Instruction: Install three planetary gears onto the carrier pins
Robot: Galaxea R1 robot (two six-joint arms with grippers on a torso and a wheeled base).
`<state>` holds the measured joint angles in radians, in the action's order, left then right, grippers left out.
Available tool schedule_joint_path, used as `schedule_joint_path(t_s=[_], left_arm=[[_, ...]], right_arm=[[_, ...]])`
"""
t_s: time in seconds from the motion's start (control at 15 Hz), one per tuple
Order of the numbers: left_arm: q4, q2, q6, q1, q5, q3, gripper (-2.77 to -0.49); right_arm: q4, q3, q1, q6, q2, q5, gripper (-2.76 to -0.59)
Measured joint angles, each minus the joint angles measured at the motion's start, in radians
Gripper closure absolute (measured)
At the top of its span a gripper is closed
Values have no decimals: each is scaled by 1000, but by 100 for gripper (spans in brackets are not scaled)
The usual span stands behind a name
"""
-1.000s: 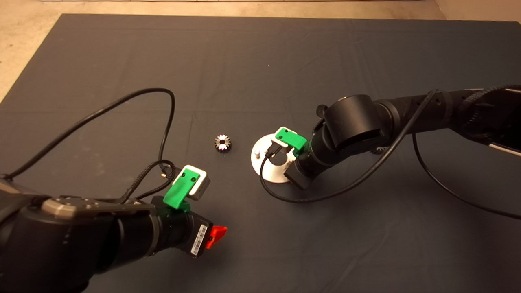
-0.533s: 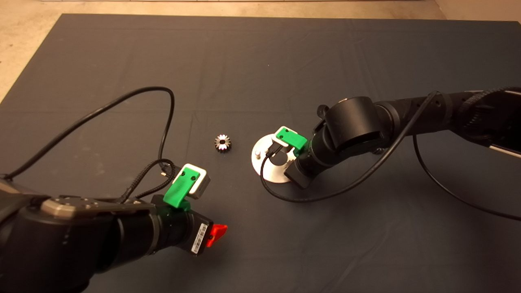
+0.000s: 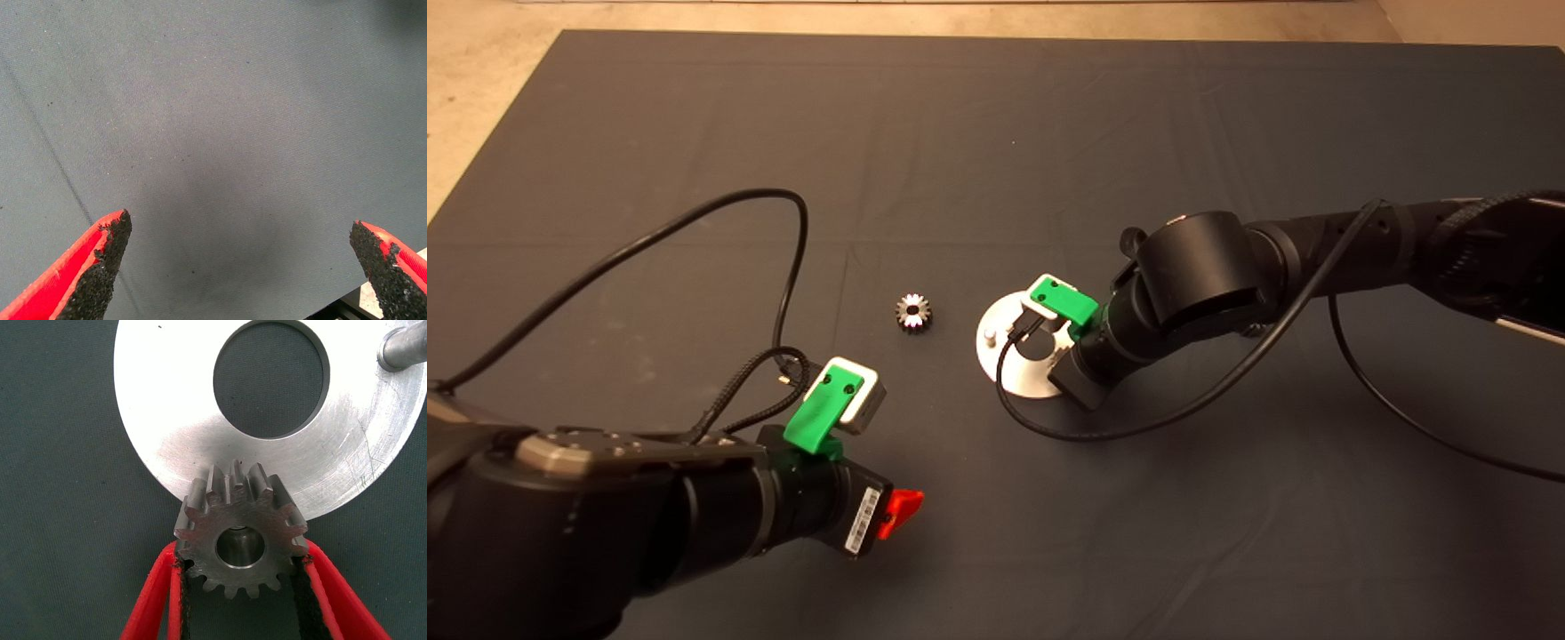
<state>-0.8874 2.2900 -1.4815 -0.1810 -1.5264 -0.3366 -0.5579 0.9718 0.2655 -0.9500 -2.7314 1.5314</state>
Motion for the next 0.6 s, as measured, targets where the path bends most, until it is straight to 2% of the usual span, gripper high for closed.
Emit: schedule_joint_path(t_s=[0.6], left_arm=[[0,-2,0,0,0,0,-236]], right_arm=[[-3,0,0,0,-1,2,-83]])
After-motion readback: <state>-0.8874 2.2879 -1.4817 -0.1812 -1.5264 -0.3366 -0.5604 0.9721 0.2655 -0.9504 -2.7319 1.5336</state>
